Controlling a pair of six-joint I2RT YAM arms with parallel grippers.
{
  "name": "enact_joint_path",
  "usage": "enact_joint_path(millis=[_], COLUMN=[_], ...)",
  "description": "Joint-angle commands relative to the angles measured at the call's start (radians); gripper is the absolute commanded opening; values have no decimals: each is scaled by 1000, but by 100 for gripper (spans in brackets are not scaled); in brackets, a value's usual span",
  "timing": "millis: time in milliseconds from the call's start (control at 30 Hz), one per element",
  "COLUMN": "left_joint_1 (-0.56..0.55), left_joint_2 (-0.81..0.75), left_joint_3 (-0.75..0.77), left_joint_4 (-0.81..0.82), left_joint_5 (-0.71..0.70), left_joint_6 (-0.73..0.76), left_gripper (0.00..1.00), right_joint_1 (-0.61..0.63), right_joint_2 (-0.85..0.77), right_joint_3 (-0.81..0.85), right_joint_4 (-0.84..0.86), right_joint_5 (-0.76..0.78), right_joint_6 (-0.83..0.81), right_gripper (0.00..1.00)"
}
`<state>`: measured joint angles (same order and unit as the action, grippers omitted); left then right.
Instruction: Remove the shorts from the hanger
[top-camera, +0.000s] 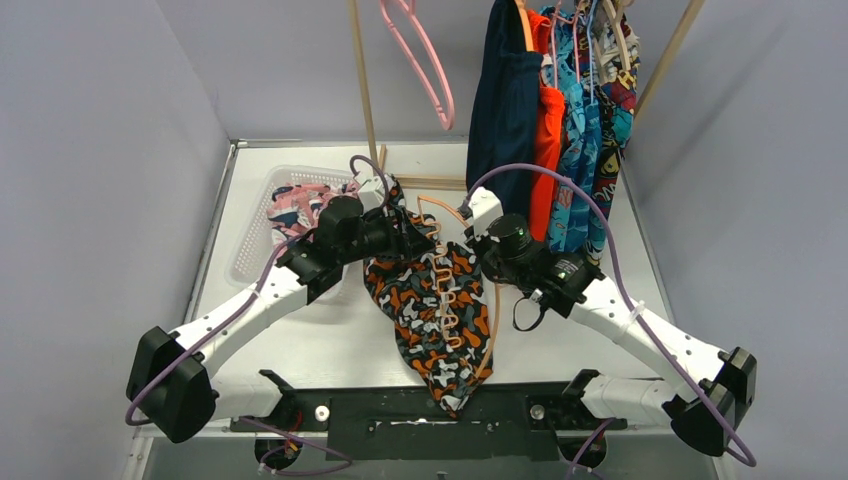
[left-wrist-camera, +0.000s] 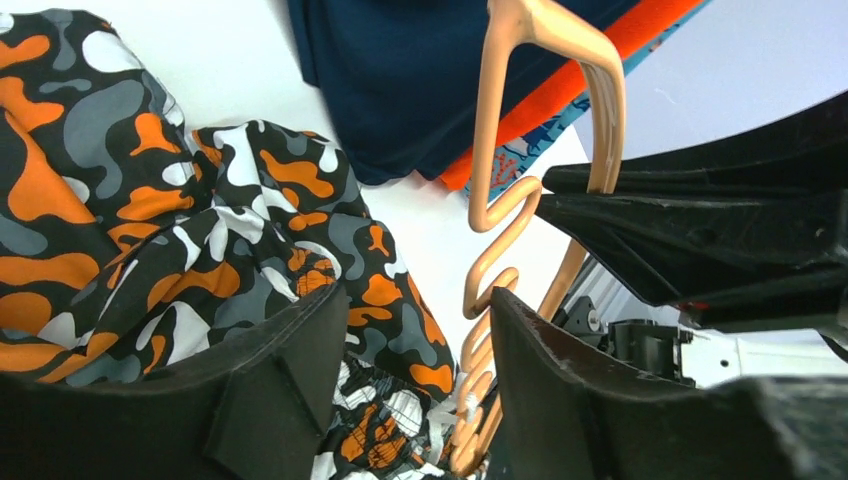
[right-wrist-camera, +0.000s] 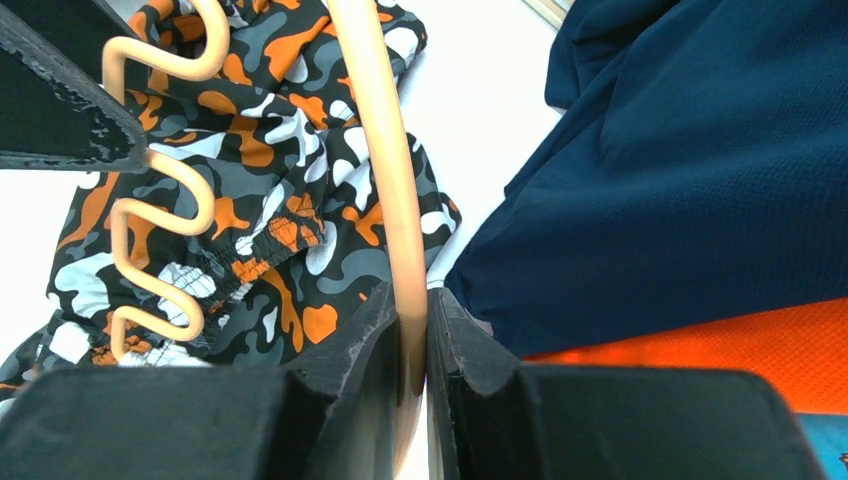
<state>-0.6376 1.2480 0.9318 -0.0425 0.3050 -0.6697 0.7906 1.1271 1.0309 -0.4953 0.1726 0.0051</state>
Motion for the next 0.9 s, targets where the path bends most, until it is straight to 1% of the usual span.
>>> enact_joint_path(millis=[0,67,133,200,233,300,367,400,533,600,667,700,800,867], left_joint_1=[-37,-50,-54,-54,-54,-54,-54,-54,-53,-53,-53,-53,-50,-39], left_joint_2=[22,38,46,46,45,47,52,55,59,62,64,58,14,-15], left_joint_3=[64,75,74,61,54,42,38,37,39,43,47,42,-9,-31], left_joint_4=[40,38,49,79,94,117,125,129,131,126,117,133,230,282], left_joint_5=[-124,-149,-152,-146,-139,-120,-108,-103,-104,-115,-125,-127,-114,-100], left_joint_6=[-30,-33,-40,-50,-55,-67,-71,-71,-72,-70,-65,-61,-65,-66], left_gripper=[51,49,40,36,32,15,6,0,0,0,0,0,0,0], right_joint_1=[23,40,56,66,70,73,77,77,91,103,109,110,110,106], right_joint_2=[10,18,23,26,26,26,23,20,0,-16,-29,-37,-73,-117], right_joint_3=[74,80,84,86,84,84,88,92,118,126,133,138,140,124], right_joint_4=[25,17,10,8,9,9,9,9,13,16,16,11,-3,-23], right_joint_5=[57,77,103,112,113,121,130,129,113,101,87,84,107,150], right_joint_6=[43,46,53,59,59,63,65,66,75,75,87,100,151,206], right_gripper=[0,0,0,0,0,0,0,0,2,5,15,21,44,53])
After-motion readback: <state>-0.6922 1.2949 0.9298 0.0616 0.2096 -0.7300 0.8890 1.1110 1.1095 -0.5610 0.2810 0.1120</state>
